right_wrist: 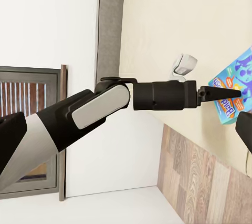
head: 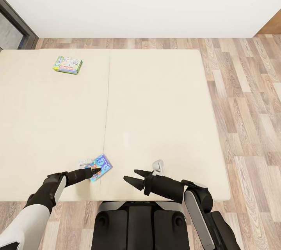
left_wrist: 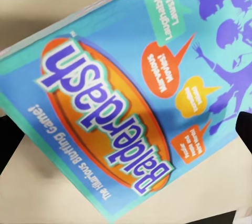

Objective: Put all the toys in the child's room - the three board games (two on the bed and one on the table), the two jigsaw puzzles on the table, and the tennis ball on the table - inside the toy box on the table in the child's room.

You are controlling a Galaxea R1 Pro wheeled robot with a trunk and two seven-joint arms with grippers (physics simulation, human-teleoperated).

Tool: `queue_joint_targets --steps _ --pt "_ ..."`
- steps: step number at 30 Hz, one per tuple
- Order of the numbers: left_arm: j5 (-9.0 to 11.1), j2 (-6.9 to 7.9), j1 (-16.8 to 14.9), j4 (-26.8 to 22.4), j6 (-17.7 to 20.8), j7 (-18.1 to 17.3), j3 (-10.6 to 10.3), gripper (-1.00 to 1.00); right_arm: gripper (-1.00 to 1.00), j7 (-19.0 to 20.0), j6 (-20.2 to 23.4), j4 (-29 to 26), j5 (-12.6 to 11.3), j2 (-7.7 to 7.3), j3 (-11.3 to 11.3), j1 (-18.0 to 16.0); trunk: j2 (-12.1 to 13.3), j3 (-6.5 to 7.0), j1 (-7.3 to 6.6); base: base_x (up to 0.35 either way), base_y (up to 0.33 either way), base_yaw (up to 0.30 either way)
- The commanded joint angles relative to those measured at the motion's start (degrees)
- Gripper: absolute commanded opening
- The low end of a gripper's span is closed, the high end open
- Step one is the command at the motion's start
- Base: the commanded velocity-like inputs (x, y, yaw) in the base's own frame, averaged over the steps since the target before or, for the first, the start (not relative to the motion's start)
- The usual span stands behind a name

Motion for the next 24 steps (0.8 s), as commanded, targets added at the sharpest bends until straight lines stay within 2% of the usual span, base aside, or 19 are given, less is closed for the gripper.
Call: queue_joint_targets --steps 1,24 --pt "-0.3 -0.06 0.0 -0.1 0.4 -0.4 0.3 1.00 1.00 0.0 0.3 0.0 -0.2 0.02 0.0 0.0 -0.1 -0.06 0.03 0.000 0.000 0.000" --pt "-0.1 -0.09 -0.2 -0.2 0.5 -0.2 0.3 1.00 1.00 0.1 0.3 0.0 -0.3 0.02 -0.1 0.0 -0.1 -0.06 0.03 0.000 0.000 0.000"
